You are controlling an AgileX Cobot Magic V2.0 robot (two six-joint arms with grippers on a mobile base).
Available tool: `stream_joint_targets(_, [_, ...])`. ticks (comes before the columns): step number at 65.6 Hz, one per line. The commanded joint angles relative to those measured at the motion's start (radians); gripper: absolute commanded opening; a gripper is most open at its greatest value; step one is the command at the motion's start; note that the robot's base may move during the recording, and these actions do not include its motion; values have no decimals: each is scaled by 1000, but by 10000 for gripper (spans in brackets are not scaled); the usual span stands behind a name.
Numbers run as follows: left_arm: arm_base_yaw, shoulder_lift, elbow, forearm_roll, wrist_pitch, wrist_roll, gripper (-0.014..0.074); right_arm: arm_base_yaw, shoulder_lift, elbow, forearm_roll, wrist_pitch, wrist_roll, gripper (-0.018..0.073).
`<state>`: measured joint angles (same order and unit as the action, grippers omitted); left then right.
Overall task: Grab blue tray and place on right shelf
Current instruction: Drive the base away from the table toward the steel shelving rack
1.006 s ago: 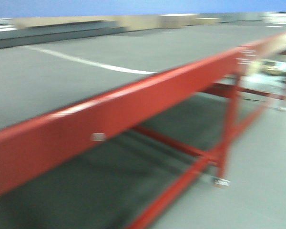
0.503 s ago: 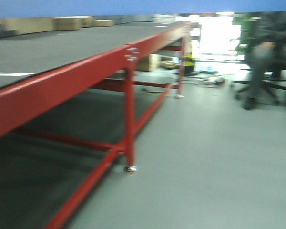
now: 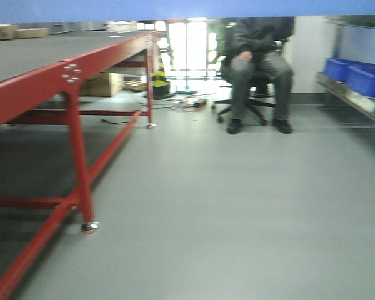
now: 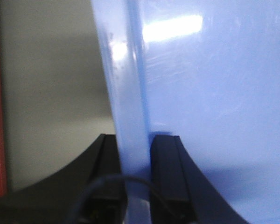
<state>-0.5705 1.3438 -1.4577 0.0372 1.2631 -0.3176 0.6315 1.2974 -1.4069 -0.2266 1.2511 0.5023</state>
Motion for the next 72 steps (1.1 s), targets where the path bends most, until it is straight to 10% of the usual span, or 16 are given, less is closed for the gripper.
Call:
stream_joint_targets(1, [-23, -27, -25, -47, 73, 36, -48, 7, -24, -30, 7, -54, -41, 57])
stream_joint_targets(72, [-23, -27, -25, -137, 73, 36, -48, 7, -24, -30, 7, -54, -41, 57])
